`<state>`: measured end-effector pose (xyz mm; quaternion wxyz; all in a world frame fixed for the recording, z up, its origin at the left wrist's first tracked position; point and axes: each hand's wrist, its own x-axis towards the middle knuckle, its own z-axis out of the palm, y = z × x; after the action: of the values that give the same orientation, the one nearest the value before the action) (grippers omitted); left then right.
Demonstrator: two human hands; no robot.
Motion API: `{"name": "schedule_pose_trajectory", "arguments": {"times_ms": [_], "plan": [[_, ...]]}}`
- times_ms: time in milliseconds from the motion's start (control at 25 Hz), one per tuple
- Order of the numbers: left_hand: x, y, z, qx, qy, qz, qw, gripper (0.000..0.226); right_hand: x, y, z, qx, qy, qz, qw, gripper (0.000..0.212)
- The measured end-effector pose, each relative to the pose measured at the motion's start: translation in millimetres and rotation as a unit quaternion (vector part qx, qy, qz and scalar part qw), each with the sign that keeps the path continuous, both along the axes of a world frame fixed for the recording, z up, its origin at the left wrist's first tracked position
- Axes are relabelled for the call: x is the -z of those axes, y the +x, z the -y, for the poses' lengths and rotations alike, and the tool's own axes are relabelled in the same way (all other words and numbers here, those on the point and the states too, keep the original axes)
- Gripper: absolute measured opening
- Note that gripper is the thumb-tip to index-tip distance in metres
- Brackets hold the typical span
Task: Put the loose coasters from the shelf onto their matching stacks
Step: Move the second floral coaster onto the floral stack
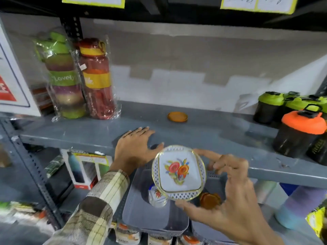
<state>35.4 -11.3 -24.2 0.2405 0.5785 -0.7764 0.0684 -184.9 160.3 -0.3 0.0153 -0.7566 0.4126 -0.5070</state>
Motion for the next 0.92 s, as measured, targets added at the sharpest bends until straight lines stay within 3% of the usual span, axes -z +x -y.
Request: {"name": "schedule_pose_trajectory", "arguments": {"times_ms": [200,400,640,920], "plan": [[7,-1,0,-0.04,-0.04,0.0,0.998,0.069,95,0,20,0.009,0.243,-0.043,0.969,0.081],[9,-3,0,-0.047,-0.051,-0.011,0.998,0.069,185,15,72,0.039,0.373,-0.024,0.927,0.078],[8,-3,1,-0.052,-0.055,-0.014,0.997,0.07,262,40,121,0.085,0.421,-0.077,0.9,0.083],[9,-3,2,-0.057,-0.061,-0.011,0.996,0.068,285,41,152,0.141,0.407,-0.131,0.893,0.086]]}}
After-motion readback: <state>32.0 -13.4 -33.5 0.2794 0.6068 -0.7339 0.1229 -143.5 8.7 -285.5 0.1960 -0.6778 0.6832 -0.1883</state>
